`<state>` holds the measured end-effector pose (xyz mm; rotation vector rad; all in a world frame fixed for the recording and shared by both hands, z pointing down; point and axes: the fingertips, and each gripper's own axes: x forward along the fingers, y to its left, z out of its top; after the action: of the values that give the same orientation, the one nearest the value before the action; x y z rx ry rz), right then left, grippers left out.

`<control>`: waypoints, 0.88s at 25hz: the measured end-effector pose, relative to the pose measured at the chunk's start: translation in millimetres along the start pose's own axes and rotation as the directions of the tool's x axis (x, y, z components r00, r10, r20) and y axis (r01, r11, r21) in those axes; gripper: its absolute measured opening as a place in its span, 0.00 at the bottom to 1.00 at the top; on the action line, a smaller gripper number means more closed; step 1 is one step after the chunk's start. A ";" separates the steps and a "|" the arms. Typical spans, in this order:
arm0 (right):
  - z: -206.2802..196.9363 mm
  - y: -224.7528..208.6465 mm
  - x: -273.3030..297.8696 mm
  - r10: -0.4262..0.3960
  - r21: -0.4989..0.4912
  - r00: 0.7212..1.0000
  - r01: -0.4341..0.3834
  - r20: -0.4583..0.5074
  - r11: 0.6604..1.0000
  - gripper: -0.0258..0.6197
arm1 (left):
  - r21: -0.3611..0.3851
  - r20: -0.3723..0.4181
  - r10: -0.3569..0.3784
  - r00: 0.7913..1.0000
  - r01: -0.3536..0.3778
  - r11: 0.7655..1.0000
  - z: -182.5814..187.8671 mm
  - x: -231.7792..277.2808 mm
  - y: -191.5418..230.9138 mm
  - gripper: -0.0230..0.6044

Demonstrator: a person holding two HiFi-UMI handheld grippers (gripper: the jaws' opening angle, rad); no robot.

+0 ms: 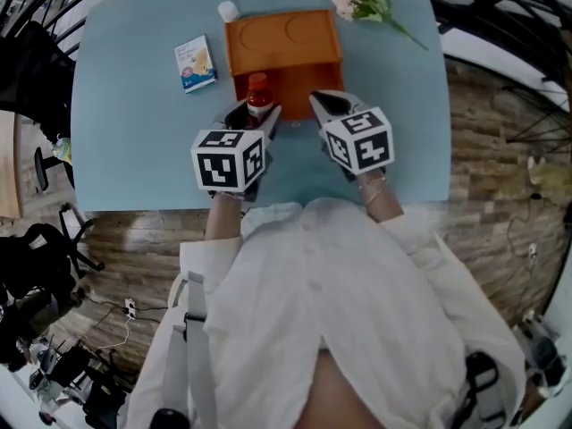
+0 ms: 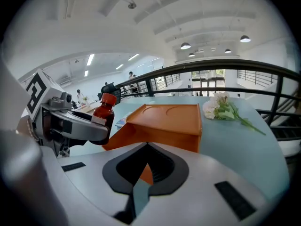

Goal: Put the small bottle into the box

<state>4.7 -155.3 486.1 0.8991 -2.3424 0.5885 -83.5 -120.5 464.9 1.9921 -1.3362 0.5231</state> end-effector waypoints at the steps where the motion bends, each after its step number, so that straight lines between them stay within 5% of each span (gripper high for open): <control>1: -0.9 0.6 0.5 -0.002 0.006 1.000 0.002 -0.004 1.000 0.04 | 0.008 -0.006 -0.004 1.000 0.004 1.000 0.3 0.5 1.1 0.38; 16: -2.5 11.4 1.1 -0.038 0.077 0.996 0.044 -0.080 0.996 0.04 | 0.200 -0.144 -0.090 0.985 0.118 0.973 6.8 7.1 -0.4 0.38; 19: -4.6 10.2 -0.6 -0.042 0.089 0.996 0.049 -0.083 0.995 0.04 | 0.283 -0.181 -0.081 0.980 0.130 0.950 10.7 7.2 2.4 0.38; 22: -7.0 7.8 -2.1 -0.034 0.118 0.997 0.043 -0.075 0.992 0.04 | 0.412 -0.232 -0.050 0.972 0.144 0.900 14.0 11.6 4.3 0.38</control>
<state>2.9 -145.0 488.4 0.9574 -2.2390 0.7400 -83.4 -139.2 464.0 2.2555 -1.0425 1.0264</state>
